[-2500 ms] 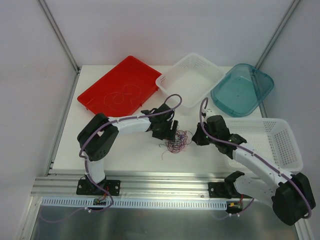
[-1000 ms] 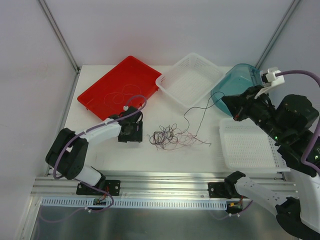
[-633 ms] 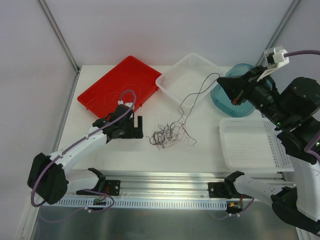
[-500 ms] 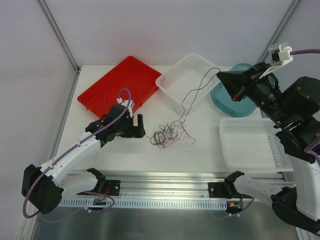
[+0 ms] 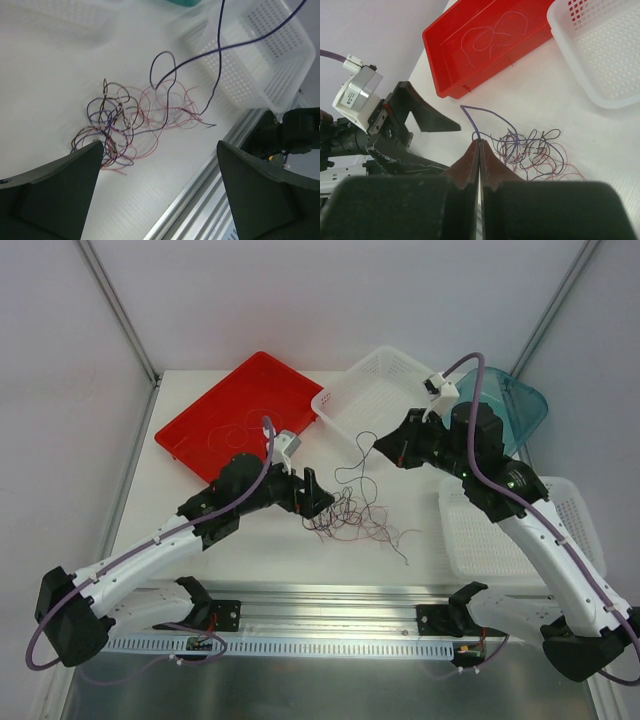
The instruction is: Untangle the cables
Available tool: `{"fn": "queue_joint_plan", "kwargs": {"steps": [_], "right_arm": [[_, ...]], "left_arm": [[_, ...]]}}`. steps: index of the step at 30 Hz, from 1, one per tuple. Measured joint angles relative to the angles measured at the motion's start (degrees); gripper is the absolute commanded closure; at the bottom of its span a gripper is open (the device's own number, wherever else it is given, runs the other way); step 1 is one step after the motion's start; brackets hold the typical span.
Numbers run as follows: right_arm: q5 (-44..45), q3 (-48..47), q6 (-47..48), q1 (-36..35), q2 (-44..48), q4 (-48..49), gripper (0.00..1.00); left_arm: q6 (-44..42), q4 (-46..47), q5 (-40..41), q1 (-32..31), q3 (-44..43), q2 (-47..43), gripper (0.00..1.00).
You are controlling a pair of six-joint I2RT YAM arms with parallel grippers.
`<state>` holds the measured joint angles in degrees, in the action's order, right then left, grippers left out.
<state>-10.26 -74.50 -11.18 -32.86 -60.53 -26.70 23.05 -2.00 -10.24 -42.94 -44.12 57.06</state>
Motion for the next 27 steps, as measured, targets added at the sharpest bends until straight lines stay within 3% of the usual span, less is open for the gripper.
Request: {"fn": "queue_joint_plan", "kwargs": {"steps": [5, 18, 22, 27], "right_arm": [[0.37, -0.07, -0.61, -1.84, 1.03, 0.83, 0.99], [2.32, -0.09, -2.14, -4.76, 2.23, 1.49, 0.99], [2.40, -0.09, -2.38, -5.62, 2.29, 1.64, 0.99], [3.48, -0.09, -2.34, -5.70, 3.10, 1.57, 0.99]], "left_arm": [[0.04, 11.26, -0.15, -2.08, -0.20, 6.01, 0.02], [2.36, 25.38, 2.78, -10.01, -3.89, 23.82, 0.06], [4.13, 27.85, 4.42, -10.36, -5.05, 28.57, 0.22], [5.44, 28.44, 5.95, -10.36, -5.20, 30.47, 0.62]]}}
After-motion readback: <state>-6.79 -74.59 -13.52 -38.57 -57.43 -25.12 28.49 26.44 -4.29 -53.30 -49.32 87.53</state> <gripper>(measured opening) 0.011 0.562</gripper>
